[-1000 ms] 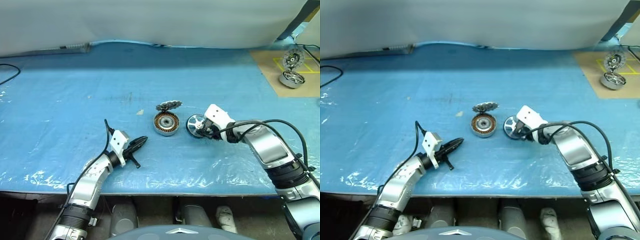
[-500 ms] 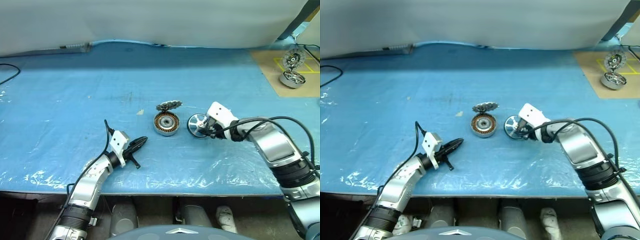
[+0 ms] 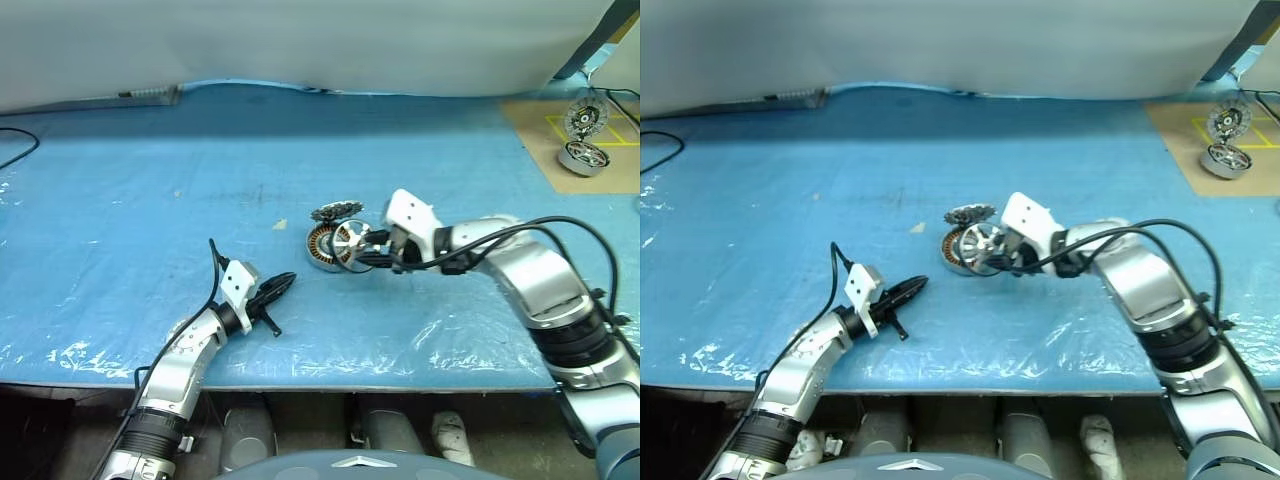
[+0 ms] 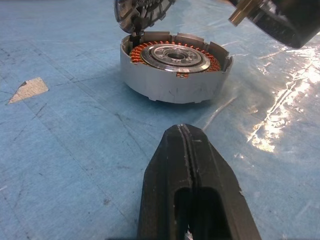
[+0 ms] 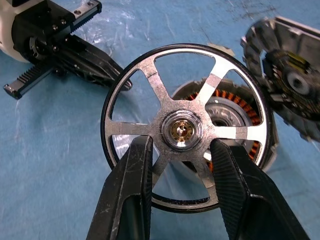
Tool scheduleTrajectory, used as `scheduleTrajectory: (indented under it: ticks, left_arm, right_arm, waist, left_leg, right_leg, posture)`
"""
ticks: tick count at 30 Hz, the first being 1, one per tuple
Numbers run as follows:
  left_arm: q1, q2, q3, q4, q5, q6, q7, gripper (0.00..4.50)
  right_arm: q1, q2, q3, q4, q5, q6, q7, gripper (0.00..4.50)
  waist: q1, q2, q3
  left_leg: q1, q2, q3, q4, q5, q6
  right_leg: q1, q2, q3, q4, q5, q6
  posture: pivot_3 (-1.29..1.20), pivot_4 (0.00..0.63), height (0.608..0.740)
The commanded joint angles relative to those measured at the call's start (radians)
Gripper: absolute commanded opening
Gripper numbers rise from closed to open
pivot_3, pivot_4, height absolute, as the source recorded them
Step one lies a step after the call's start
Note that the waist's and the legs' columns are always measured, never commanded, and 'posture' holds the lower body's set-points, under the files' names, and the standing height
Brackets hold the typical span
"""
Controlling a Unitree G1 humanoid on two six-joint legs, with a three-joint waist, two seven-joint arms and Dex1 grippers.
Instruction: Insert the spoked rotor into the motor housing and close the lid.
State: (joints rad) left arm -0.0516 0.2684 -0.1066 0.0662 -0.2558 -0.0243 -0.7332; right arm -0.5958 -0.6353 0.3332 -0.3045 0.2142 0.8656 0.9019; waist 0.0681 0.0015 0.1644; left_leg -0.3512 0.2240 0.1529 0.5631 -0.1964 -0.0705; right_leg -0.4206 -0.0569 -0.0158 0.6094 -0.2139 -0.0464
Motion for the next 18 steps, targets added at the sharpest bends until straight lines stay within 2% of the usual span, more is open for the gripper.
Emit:
scheduleTrajectory:
  ticks: [1,18]
  left_arm:
    - [-0.007,-0.002,0.009,-0.019,-0.005,-0.013,0.005,0.0]
    - [-0.007,-0.008,0.009,-0.019,-0.003,-0.019,0.012,0.0]
  right_arm:
    - [-0.053,0.024,0.011,0.052,-0.034,-0.049,-0.024,1.37]
    - [-0.125,0.098,0.033,0.276,-0.107,-0.158,-0.022,1.37]
  waist:
    - [0.001,0.0,0.0]
    - [0.0,0.0,0.0]
  left_leg:
    - [0.0,0.0,0.0,0.0,0.0,0.0]
    - [-0.001,0.0,0.0,0.0,0.0,0.0]
  right_leg:
    - [0.0,0.0,0.0,0.0,0.0,0.0]
    - [0.0,0.0,0.0,0.0,0.0,0.0]
  posture:
    - [0.0,0.15,0.74]
    - [0.0,0.15,0.74]
